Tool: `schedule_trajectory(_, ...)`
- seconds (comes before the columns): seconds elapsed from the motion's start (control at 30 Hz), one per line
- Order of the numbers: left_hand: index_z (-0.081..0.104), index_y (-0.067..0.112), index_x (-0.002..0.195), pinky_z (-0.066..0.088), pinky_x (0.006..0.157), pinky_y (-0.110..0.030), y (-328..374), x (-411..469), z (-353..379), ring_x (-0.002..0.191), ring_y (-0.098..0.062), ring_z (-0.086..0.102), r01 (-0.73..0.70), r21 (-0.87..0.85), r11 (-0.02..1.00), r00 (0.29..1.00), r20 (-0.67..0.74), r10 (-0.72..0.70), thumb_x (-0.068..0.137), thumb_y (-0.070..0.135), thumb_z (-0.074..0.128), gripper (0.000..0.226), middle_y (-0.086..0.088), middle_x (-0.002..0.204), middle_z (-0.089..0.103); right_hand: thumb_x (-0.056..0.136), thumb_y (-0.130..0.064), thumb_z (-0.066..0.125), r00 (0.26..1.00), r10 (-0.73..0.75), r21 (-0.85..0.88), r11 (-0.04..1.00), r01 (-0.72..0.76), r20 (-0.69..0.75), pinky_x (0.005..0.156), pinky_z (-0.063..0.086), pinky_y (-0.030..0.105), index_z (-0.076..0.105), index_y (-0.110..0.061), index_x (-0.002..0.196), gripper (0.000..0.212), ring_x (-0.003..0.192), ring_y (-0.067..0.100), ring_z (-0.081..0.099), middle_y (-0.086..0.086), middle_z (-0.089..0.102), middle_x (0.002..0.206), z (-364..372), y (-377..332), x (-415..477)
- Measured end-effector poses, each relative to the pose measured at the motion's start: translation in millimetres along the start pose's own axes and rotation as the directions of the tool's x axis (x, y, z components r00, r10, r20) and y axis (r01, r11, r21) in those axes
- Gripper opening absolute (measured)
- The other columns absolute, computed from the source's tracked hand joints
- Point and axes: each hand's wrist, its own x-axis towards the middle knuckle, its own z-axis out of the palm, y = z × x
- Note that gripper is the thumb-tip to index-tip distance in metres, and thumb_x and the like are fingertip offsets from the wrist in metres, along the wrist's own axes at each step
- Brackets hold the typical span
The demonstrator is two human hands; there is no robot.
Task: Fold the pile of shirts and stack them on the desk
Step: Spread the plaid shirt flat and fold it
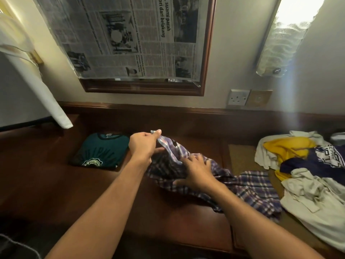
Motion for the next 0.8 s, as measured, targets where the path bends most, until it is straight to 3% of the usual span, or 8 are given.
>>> schedule_trajectory(0.1, 0.059, 0.009, 0.060, 0.058, 0.054, -0.030, 9, -3, -20, 0.062, -0.016, 0.067, -0.088, 0.194, 0.977, 0.994, -0.048, 0.099, 0.085, 0.025, 0.082, 0.038, -0.006, 0.073, 0.064, 0.093, -0.047, 0.062, 0.969, 0.014, 0.005, 1.000, -0.014, -0.246, 0.088, 0.028, 0.043, 0.057, -0.031, 0.132, 0.042, 0.121, 0.028, 0.045, -0.003, 0.055, 0.126, 28, 8, 5)
schedule_trajectory(0.2, 0.060, 0.013, 0.053, 0.050, 0.062, -0.032, 7, 8, -51, 0.060, -0.014, 0.060, -0.269, 0.558, 0.785, 0.936, -0.040, 0.350, 0.086, 0.035, 0.076, 0.042, -0.002, 0.066, 0.064, 0.091, -0.020, 0.062, 0.887, 0.044, 0.181, 0.983, 0.045, -0.459, 0.077, 0.024, 0.037, 0.074, -0.026, 0.106, 0.020, 0.107, 0.029, 0.054, -0.005, 0.066, 0.108, 20, 19, 12)
schedule_trajectory(0.3, 0.049, 0.008, 0.047, 0.051, 0.065, -0.043, -2, 28, -80, 0.060, -0.016, 0.062, -0.354, 0.483, 0.801, 0.917, 0.010, 0.399, 0.088, 0.019, 0.067, 0.046, -0.002, 0.057, 0.059, 0.095, -0.013, 0.064, 0.828, 0.018, 0.226, 0.965, 0.132, -0.561, 0.086, 0.039, 0.041, 0.074, -0.026, 0.107, 0.020, 0.113, 0.023, 0.054, -0.003, 0.066, 0.117, -7, 21, 14)
schedule_trajectory(0.43, 0.049, 0.014, 0.054, 0.039, 0.055, -0.036, -10, 36, -97, 0.049, -0.013, 0.048, -0.295, 0.319, 0.901, 0.956, 0.111, 0.273, 0.101, 0.031, 0.059, 0.051, -0.001, 0.052, 0.047, 0.100, -0.021, 0.062, 0.943, 0.131, 0.662, 0.741, 0.111, -0.305, 0.088, 0.056, 0.030, 0.066, -0.031, 0.110, 0.015, 0.101, 0.007, 0.064, -0.008, 0.068, 0.109, -51, -1, 18)
schedule_trajectory(0.53, 0.072, 0.011, 0.079, 0.056, 0.072, -0.042, -14, 46, -106, 0.073, -0.022, 0.065, -0.222, 0.216, 0.951, 0.953, 0.255, 0.164, 0.103, 0.024, 0.057, 0.032, -0.016, 0.080, 0.072, 0.099, -0.029, 0.064, 0.960, 0.150, 0.679, 0.732, 0.053, -0.237, 0.086, 0.056, 0.030, 0.059, -0.032, 0.108, 0.011, 0.105, 0.017, 0.066, -0.005, 0.065, 0.109, -62, -7, 17)
schedule_trajectory(0.63, 0.068, 0.018, 0.103, 0.058, 0.077, -0.038, -19, 46, -118, 0.087, -0.021, 0.066, -0.243, 0.283, 0.928, 0.870, 0.487, 0.079, 0.093, 0.002, 0.067, 0.019, -0.015, 0.102, 0.071, 0.090, -0.028, 0.076, 0.992, 0.121, 0.836, 0.542, -0.090, 0.029, 0.080, 0.061, 0.032, 0.048, -0.026, 0.128, 0.048, 0.104, 0.019, 0.067, 0.001, 0.059, 0.119, -67, -12, 0)
schedule_trajectory(0.73, 0.053, 0.019, 0.124, 0.055, 0.078, -0.019, -32, 42, -125, 0.093, -0.011, 0.063, -0.387, 0.403, 0.830, 0.745, 0.667, 0.023, 0.083, -0.008, 0.072, 0.052, -0.007, 0.119, 0.061, 0.080, -0.014, 0.084, 0.993, 0.081, 0.702, 0.703, -0.116, 0.083, 0.075, 0.057, 0.025, 0.032, -0.028, 0.140, 0.081, 0.106, 0.013, 0.061, -0.001, 0.051, 0.127, -64, -12, -15)
schedule_trajectory(0.8, 0.041, 0.023, 0.138, 0.052, 0.092, -0.023, -46, 42, -125, 0.110, -0.018, 0.060, -0.533, 0.556, 0.637, 0.733, 0.680, 0.020, 0.081, 0.001, 0.076, 0.070, -0.008, 0.135, 0.048, 0.081, -0.012, 0.083, 0.989, 0.141, 0.580, 0.802, -0.140, 0.044, 0.079, 0.052, 0.022, 0.029, -0.025, 0.143, 0.084, 0.102, 0.008, 0.058, -0.007, 0.052, 0.120, -58, -16, -19)
